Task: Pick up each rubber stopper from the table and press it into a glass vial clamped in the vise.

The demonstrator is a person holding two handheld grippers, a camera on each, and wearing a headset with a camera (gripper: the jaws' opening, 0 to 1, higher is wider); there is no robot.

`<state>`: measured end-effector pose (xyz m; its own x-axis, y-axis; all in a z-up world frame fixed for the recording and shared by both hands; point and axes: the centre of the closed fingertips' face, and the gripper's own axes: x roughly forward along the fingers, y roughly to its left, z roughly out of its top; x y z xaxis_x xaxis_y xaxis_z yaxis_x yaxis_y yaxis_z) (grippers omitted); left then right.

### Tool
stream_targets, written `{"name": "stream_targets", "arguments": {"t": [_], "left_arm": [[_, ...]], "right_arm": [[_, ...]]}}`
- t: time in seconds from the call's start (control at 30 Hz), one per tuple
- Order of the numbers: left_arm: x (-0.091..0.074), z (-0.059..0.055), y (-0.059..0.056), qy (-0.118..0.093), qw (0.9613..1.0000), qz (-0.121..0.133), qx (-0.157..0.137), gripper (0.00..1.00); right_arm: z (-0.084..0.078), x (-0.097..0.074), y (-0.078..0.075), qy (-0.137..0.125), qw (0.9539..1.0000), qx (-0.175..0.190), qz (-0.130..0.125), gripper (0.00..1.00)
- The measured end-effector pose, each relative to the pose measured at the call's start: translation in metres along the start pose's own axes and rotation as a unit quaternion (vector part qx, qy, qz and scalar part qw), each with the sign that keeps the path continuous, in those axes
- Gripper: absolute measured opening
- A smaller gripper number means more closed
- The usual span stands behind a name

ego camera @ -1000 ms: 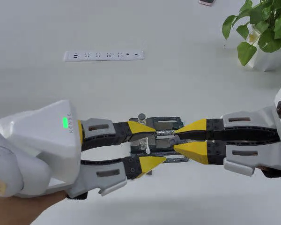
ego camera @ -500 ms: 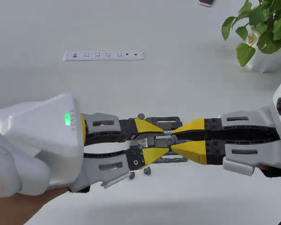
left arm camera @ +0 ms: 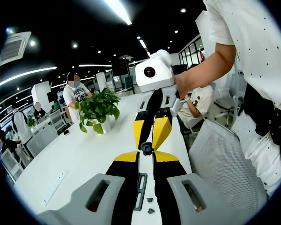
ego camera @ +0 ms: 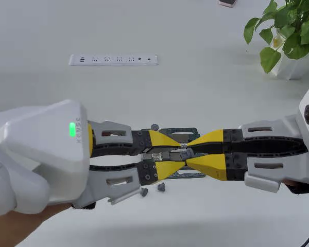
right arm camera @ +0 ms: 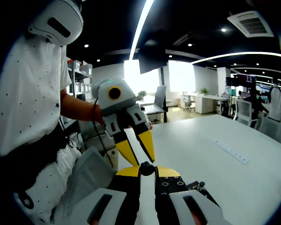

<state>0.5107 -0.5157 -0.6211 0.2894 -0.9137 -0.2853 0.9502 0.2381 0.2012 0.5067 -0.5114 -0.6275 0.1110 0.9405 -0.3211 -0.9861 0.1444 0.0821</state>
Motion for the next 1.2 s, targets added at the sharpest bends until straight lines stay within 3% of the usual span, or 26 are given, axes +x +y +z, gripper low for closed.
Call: {"name": "stream_targets", "arguments": {"t": [0.57, 1.2], "left_arm": [[-0.001, 0.004, -0.003, 0.001, 0.9999, -0.013, 0.005, 0.03], [-0.01, 0.013, -0.002, -0.008, 0.9995, -0.024, -0.017, 0.02]], "right_arm": [[0.002, 0.0, 0.002, 0.002, 1.0, -0.006, 0.007, 0.05], [0.015, 0.001, 0.008, -0.003, 0.9998, -0.015, 0.015, 0.07]]}}
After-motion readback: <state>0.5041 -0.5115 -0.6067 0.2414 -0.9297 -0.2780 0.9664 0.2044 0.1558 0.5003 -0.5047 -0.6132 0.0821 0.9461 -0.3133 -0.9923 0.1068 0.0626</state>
